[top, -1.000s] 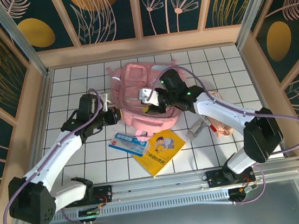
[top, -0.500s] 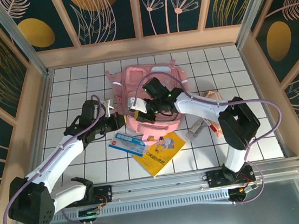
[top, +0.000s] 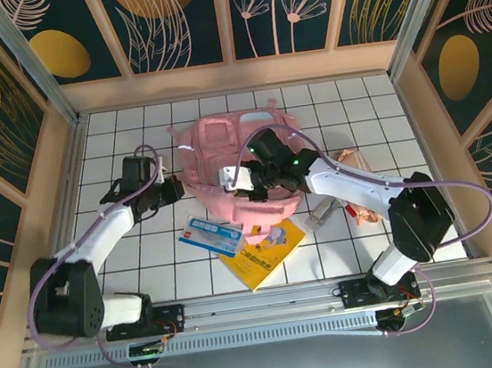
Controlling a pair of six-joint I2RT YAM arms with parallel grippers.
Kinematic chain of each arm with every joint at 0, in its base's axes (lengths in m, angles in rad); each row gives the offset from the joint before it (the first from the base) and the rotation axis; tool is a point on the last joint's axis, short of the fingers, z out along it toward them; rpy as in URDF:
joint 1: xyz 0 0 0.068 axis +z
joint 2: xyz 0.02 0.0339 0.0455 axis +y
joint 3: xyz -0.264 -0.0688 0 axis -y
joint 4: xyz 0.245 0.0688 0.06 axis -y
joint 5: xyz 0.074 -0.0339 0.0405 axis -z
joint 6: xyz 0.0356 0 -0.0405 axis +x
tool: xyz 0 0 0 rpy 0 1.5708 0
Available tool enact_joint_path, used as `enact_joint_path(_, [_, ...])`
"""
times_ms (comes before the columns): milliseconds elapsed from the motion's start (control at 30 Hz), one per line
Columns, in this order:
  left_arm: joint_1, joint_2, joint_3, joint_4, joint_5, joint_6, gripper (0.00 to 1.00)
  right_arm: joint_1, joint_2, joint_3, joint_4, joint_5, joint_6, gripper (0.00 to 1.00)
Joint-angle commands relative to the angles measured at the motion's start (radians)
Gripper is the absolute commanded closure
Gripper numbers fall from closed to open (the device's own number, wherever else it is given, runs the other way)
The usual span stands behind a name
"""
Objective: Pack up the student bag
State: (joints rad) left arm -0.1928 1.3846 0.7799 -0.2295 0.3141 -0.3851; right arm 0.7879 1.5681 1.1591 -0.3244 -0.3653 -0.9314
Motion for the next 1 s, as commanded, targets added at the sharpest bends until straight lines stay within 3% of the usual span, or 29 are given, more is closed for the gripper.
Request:
enact_joint_path(0, [0.029,0.042,0.010,0.078,0.032,-0.038,1.00,-0.017,-0.009,-0.002,-0.076,0.087,-0.024,1.00])
enact_joint_path(33, [0.015,0.033,-0.002,0.108,0.081,-0.089,1.00,-0.015,0.005,0.016,-0.068,0.086,0.041,0.94])
enact_joint_path(67, [-0.009,0.017,-0.010,0.123,0.090,-0.110,1.00,-0.014,0.016,0.038,-0.063,0.065,0.100,0.79])
enact_joint_path(133, [-0.103,-0.038,-0.013,0.119,0.040,-0.112,1.00,0.002,0.034,0.071,-0.010,0.017,0.269,0.64])
enact_joint_path(200, [-0.155,-0.088,-0.030,0.137,0.046,-0.157,1.00,0.040,0.042,0.080,0.055,0.011,0.389,0.62])
enact_joint_path(233, [-0.160,-0.110,-0.049,0.160,0.072,-0.198,1.00,0.066,0.044,0.071,0.089,0.037,0.424,0.56])
enact_joint_path(367, [-0.163,-0.177,-0.091,0.180,0.099,-0.280,1.00,0.112,0.096,0.056,0.120,0.142,0.437,0.53])
enact_joint_path(433, [-0.163,-0.206,-0.096,0.168,0.089,-0.280,1.00,0.115,0.133,0.070,0.076,0.136,0.431,0.51])
enact_joint_path(533, [-0.163,-0.216,-0.104,0.172,0.102,-0.289,1.00,0.116,0.154,0.067,0.042,0.075,0.441,0.51])
enact_joint_path(600, [-0.163,-0.202,-0.107,0.173,0.122,-0.303,1.00,0.116,0.164,0.062,0.034,0.074,0.456,0.58])
enact_joint_path(667, [-0.163,-0.196,-0.116,0.189,0.134,-0.317,1.00,0.116,0.171,0.065,0.022,0.090,0.465,0.81])
enact_joint_path(700, [-0.164,-0.198,-0.123,0.197,0.129,-0.325,1.00,0.115,0.173,0.064,0.021,0.113,0.468,0.99])
enact_joint_path(767, [-0.163,-0.203,-0.122,0.193,0.104,-0.307,1.00,0.114,0.153,0.048,0.035,0.155,0.467,1.00])
enact_joint_path(867, [-0.144,-0.199,-0.070,0.077,-0.057,-0.182,1.00,0.101,0.085,0.010,0.058,0.130,0.430,1.00])
enact_joint_path(967, [0.010,-0.095,-0.040,0.051,-0.024,-0.091,1.00,0.078,0.036,-0.008,0.055,0.054,0.379,1.00])
